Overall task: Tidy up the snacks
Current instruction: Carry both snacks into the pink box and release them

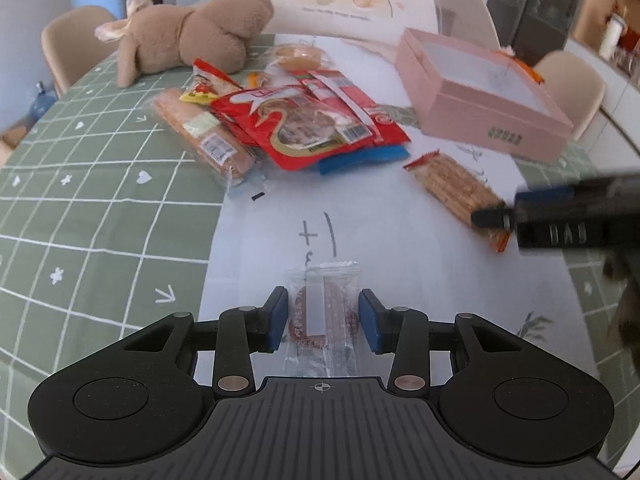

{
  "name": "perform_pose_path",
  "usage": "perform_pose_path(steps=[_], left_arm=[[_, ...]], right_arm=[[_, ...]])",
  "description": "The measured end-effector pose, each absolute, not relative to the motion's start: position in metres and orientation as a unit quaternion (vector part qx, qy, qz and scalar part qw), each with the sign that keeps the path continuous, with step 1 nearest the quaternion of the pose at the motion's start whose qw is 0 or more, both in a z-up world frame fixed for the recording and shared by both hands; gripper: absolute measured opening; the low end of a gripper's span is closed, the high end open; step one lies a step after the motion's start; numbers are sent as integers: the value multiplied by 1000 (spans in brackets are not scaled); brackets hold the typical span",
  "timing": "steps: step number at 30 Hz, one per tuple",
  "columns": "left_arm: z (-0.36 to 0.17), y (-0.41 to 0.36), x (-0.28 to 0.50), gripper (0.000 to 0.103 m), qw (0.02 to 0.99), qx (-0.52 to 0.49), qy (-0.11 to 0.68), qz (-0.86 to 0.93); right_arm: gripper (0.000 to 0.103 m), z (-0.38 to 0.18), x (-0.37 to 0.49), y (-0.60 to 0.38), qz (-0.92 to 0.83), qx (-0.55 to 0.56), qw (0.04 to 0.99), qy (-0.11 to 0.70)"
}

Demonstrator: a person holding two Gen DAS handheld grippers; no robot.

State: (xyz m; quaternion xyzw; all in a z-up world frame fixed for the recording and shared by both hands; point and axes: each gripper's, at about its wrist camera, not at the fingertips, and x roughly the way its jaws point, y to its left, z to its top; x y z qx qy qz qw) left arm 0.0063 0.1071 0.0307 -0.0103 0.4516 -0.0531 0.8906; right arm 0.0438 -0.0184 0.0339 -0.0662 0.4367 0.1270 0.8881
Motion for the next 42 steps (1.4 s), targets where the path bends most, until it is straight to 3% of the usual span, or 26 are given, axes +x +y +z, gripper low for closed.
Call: perform_pose_path(steps=[3, 6, 8, 10, 17, 26, 29, 30, 31, 42], left_arm=[[31, 104, 7, 47, 886, 5, 461, -47], [34, 102, 6, 46, 876, 19, 479, -45], [35, 99, 5, 46, 867, 27, 496, -51], [36, 97, 3, 48, 857, 31, 510, -64], [40, 81, 4, 41, 858, 35, 503, -94], [169, 27, 86, 43, 935, -46, 310, -164], [191, 14, 150, 46, 925, -93, 308, -202], [189, 11, 173, 45, 914, -97, 340, -200], [185, 12, 188, 44, 908, -97, 361, -191], [88, 92, 135, 43, 916, -22, 394, -78]], right_arm=[[65, 34, 60, -11, 118, -80, 900, 413], [68, 21, 77, -2, 142, -71, 884, 441], [63, 19, 74, 6, 150, -101, 887, 425], [35, 22, 68, 6, 172, -121, 881, 424], [35, 50, 50, -61, 159, -107, 886, 421], [35, 149, 61, -137, 105, -67, 943, 309], [43, 171, 104, -139, 93, -53, 951, 292], [58, 174, 121, -141, 98, -37, 948, 300], [66, 173, 133, -143, 94, -28, 946, 310], [69, 98, 103, -113, 98, -46, 923, 368]])
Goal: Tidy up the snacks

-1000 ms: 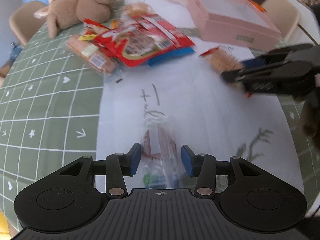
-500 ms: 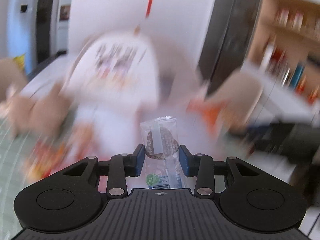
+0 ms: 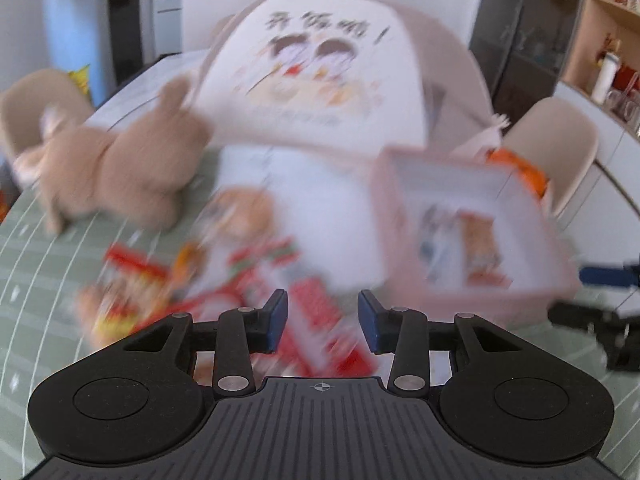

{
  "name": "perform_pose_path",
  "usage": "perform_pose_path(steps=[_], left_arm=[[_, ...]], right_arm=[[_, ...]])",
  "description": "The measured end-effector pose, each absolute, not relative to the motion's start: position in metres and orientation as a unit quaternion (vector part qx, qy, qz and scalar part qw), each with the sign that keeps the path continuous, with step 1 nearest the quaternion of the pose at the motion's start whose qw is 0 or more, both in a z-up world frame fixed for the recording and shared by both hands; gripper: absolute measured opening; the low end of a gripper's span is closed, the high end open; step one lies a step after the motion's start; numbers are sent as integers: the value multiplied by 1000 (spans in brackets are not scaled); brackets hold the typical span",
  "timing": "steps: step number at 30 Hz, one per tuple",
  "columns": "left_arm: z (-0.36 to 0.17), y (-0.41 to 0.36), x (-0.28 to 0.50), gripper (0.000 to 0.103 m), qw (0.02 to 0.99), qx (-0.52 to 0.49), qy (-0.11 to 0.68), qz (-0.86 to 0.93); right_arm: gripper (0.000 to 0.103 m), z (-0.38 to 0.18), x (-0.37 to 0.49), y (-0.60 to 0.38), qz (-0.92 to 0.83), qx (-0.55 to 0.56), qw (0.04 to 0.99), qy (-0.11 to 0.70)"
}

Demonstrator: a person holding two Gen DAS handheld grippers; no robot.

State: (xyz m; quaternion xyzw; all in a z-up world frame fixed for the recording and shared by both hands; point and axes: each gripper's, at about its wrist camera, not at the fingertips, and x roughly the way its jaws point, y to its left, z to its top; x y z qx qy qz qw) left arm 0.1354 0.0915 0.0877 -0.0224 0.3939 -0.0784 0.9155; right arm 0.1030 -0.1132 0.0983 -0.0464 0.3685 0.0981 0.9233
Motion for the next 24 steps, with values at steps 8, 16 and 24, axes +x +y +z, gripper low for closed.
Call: perform_pose_path(steps=[8, 16, 24], left_arm=[[64, 158, 85, 43, 896, -48, 441, -20], [60, 207, 63, 42, 882, -103, 457, -57], [59, 243, 53, 42, 881, -155, 446, -30]], right_arm=[[85, 99, 168, 6, 192, -23, 910, 367], [85, 49, 331, 101, 114, 18, 890, 441], [57, 27, 287, 109, 175, -51, 861, 475]])
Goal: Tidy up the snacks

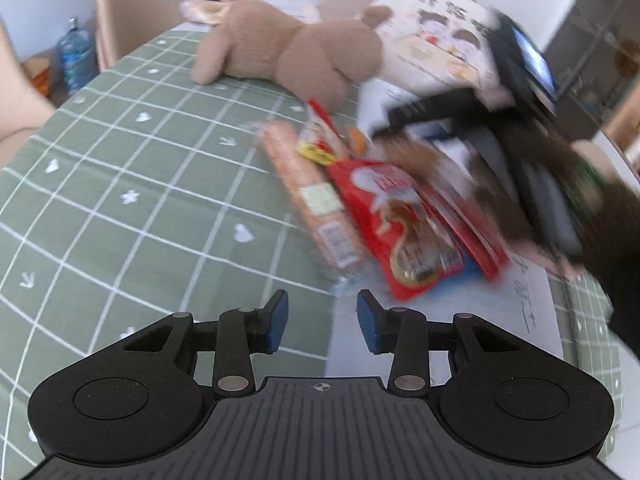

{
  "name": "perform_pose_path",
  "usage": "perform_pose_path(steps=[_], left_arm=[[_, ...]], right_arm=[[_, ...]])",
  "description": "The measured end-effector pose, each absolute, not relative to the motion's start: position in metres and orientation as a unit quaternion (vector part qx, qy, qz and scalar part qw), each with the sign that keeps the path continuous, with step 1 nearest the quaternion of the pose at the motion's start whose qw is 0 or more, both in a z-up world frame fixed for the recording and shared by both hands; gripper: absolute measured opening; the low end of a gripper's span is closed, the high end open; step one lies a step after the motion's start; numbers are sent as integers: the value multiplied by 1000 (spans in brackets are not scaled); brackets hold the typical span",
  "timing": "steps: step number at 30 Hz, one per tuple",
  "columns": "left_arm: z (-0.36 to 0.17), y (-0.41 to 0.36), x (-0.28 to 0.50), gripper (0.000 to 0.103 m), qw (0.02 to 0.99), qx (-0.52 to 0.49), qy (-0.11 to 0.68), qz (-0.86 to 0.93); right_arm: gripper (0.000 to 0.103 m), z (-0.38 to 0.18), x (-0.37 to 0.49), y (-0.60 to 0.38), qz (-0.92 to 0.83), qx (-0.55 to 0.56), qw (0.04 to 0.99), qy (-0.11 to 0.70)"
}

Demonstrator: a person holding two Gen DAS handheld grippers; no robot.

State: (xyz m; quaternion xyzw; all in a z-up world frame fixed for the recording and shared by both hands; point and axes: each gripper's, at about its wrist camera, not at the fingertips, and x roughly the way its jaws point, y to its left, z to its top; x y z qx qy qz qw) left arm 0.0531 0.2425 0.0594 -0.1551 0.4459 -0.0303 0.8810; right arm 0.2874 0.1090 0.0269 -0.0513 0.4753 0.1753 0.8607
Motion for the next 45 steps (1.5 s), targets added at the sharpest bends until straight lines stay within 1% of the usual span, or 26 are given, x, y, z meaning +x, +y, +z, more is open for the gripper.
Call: perform_pose_path(steps=[6, 8, 9, 10, 14, 18, 23, 27, 28, 29, 33, 37, 40, 41, 43, 45], left_arm=[[64, 238, 52, 42, 882, -154, 445, -16], [68, 227, 52, 42, 885, -144, 443, -17], [70, 220, 52, 42, 886, -139, 441, -18], [71, 213, 53, 42, 888, -135, 439, -18], [79, 187, 71, 42, 896, -108, 430, -37], [87, 159, 131, 45, 912, -23, 407, -46], [54, 149, 219, 44, 894, 48, 445, 1], [35, 143, 241, 43, 884, 85, 460, -12], [35, 142, 240, 33, 888, 87, 452, -16], [34, 140, 237, 31, 888, 88, 451, -23], [36, 138, 209, 29, 884, 43, 463, -44], [38, 128, 153, 28, 881, 12, 464, -85], [39, 128, 121, 27, 862, -63, 482, -147], [39, 131, 114, 29, 852, -91, 488, -164], [44, 137, 94, 31, 857, -118, 477, -158], [53, 146, 80, 30, 872, -115, 460, -119]], right_arm=[[58, 23, 191, 83, 236, -41, 843, 481], [67, 23, 165, 70, 250, -44, 838, 483], [74, 23, 152, 63, 253, -46, 837, 483], [76, 24, 140, 56, 252, -50, 838, 481], [78, 26, 98, 22, 235, -86, 848, 468], [79, 31, 76, -14, 191, -101, 865, 454], [79, 43, 61, -49, 157, -46, 878, 450], [79, 45, 41, -64, 140, -25, 879, 454], [79, 44, 36, -65, 137, -24, 879, 457], [79, 44, 33, -66, 135, -26, 878, 459], [79, 43, 28, -64, 132, -44, 880, 454], [80, 44, 31, -64, 141, -59, 883, 444], [80, 42, 37, -58, 146, -76, 884, 438], [80, 41, 39, -55, 148, -82, 884, 436], [80, 41, 41, -47, 156, -93, 883, 434], [80, 41, 42, -39, 169, -99, 881, 431]])
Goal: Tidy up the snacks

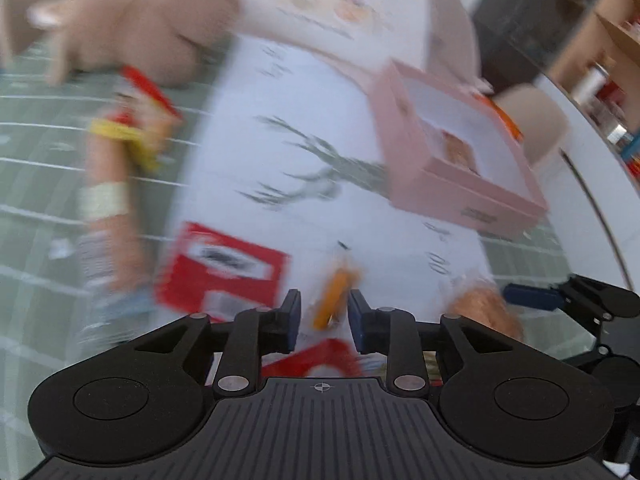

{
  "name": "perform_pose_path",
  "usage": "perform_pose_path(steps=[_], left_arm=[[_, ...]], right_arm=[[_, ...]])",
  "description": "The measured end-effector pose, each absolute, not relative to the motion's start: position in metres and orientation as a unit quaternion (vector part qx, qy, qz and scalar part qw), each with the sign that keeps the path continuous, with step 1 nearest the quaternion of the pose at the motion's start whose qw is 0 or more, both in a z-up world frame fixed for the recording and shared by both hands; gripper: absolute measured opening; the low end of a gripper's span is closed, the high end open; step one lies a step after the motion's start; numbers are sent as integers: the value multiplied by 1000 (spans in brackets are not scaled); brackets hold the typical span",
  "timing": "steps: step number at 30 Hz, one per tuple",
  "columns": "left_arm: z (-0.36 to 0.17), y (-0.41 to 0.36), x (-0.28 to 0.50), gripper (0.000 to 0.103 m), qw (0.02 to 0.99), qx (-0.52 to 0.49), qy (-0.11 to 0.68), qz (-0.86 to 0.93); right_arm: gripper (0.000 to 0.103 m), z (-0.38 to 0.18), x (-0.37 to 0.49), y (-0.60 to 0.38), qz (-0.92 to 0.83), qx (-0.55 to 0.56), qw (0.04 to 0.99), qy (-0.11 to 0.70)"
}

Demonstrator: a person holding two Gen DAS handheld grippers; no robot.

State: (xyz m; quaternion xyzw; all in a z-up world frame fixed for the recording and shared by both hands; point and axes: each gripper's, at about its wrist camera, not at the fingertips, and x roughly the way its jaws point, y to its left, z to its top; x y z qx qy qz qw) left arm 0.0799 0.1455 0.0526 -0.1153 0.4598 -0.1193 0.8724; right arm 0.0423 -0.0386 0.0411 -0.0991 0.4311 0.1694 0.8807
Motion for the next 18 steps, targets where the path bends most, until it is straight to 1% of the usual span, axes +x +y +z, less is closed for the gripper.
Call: perform_pose_path(steps=[3, 4, 7, 11, 14, 15, 17, 18], left_arm=[[59, 169, 63, 31, 882, -130, 448, -60], [60, 176, 58, 31, 883, -130, 449, -47], [61, 190, 52, 31, 881, -123, 456, -25], [63, 205, 47, 31, 880, -129, 456, -23], [65, 203, 44, 31, 880, -120, 457, -40], [66, 199, 45, 31, 880, -115, 457, -51], [68, 189, 50, 31, 881, -100, 456, -73], [70, 184, 52, 31, 883, -90, 453, -84]], right_arm=[[82, 41, 44, -24, 186, -105, 880, 425], [84, 41, 45, -20, 188, -106, 880, 423], [85, 44, 50, -3, 193, -106, 885, 410], [85, 52, 65, 22, 212, -92, 889, 396], [85, 49, 81, 49, 220, -105, 889, 387], [83, 44, 88, 58, 221, -111, 888, 388], [72, 34, 101, 70, 217, -135, 882, 397], [61, 29, 104, 75, 208, -156, 877, 403]])
